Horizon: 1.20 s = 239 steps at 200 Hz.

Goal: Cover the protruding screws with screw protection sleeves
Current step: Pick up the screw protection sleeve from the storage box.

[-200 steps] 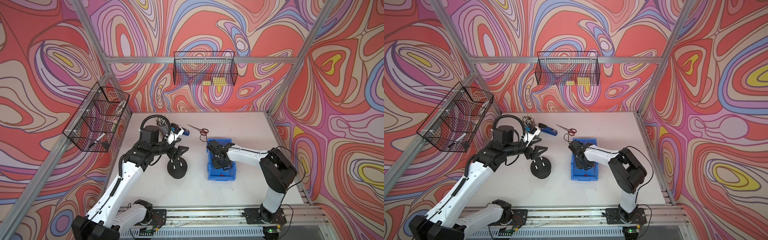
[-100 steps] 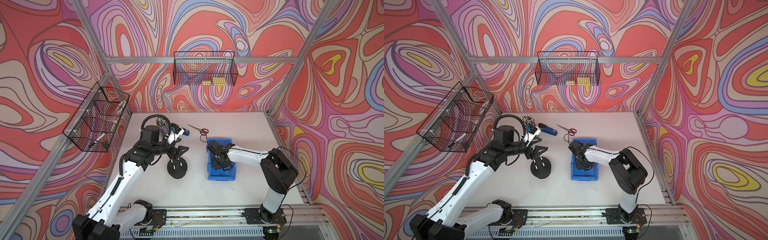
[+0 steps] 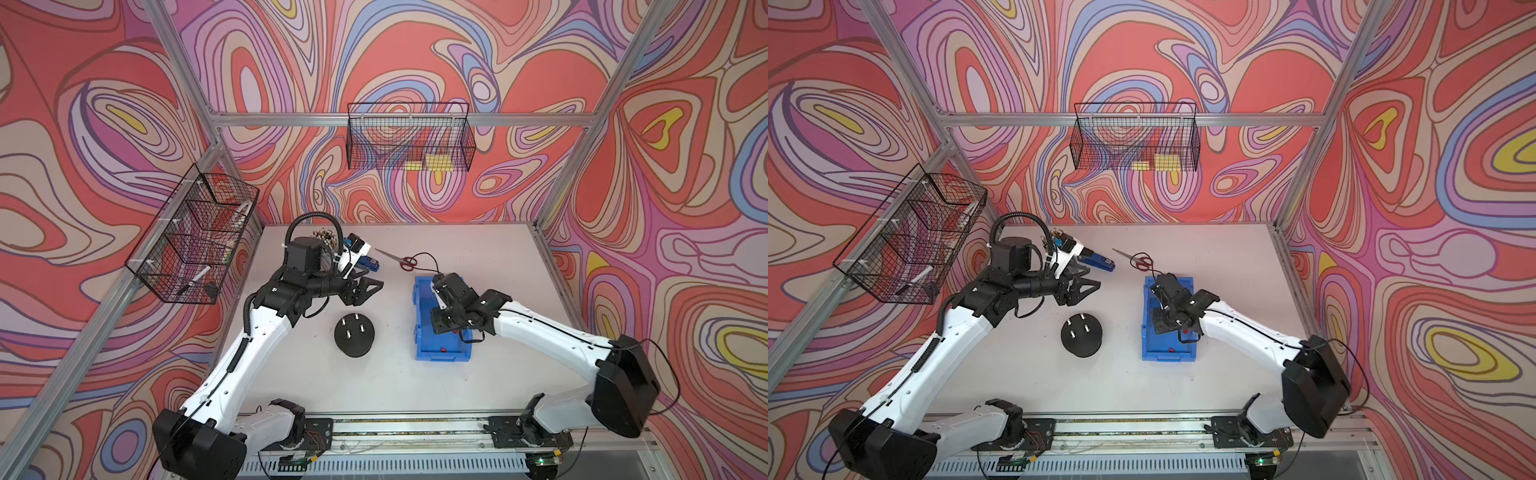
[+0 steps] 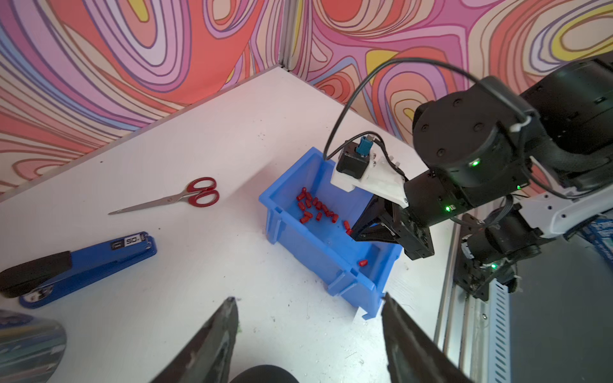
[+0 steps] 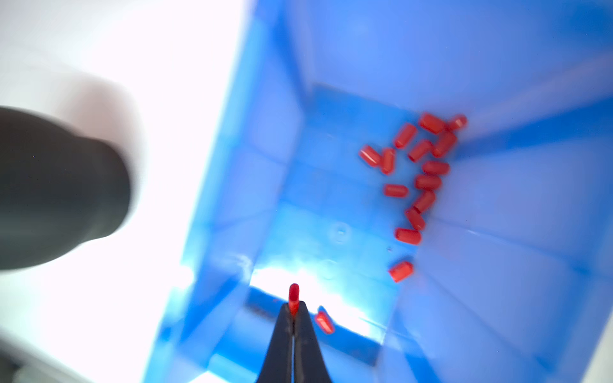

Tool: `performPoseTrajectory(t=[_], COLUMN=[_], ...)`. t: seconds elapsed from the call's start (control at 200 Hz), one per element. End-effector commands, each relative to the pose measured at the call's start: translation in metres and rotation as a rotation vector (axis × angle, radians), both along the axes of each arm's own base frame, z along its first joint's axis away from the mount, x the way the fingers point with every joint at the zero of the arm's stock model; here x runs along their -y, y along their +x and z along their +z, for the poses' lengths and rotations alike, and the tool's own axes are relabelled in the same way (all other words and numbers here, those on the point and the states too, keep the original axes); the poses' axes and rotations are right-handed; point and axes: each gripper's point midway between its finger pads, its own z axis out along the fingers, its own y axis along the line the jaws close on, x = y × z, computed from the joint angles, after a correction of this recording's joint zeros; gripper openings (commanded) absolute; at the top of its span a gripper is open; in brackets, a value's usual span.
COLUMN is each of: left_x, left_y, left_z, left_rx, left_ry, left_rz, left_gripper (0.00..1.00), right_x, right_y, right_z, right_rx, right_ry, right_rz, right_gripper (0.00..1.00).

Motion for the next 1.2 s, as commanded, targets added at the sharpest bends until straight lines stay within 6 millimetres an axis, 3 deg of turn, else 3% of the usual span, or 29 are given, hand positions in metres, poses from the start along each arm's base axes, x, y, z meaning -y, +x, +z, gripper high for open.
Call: performPoseTrajectory(t=[0.0, 0.205, 0.381, 0.571, 0.721, 1.042, 1.192], left_x=[0.016, 0.035, 0.05, 0.051, 0.051, 0.053, 0.054], left_y=[-0.029, -0.063, -0.089, -0.098, -0.1, -0.095, -0.094], left_z=[0.009, 0.004, -0.013, -0.008, -0.008, -0.012, -0.014], left_rx=[-0.076, -0.219, -0.339, -0.332, -0.348, -0.348, -0.349], left_ry=[-0.074, -0.111, -0.056, -0.069, -0.08, -0.068, -0.067], left_rz=[-0.173, -0.375, -0.502, -0.535, -0.547, -0.529, -0.527], left_gripper=[0.69, 0.63, 0.55, 0.49, 0.34, 0.36, 0.29], right_x=[-0.04, -0.073, -0.081, -0.083, -0.084, -0.088, -0.09], right_y=[-0.026, -0.064, -0.073, -0.076, -0.077, -0.079, -0.078], right_z=[0.043, 0.108, 0.137, 0.145, 0.15, 0.154, 0.154], right_rx=[0.087, 0.215, 0.274, 0.276, 0.287, 0.269, 0.262], right_ry=[0.24, 0.527, 0.63, 0.65, 0.663, 0.692, 0.699], right_rz=[0.272, 0.571, 0.641, 0.662, 0.668, 0.689, 0.689], right_gripper=[0.0, 0.0, 0.0, 0.0, 0.0, 0.0, 0.0])
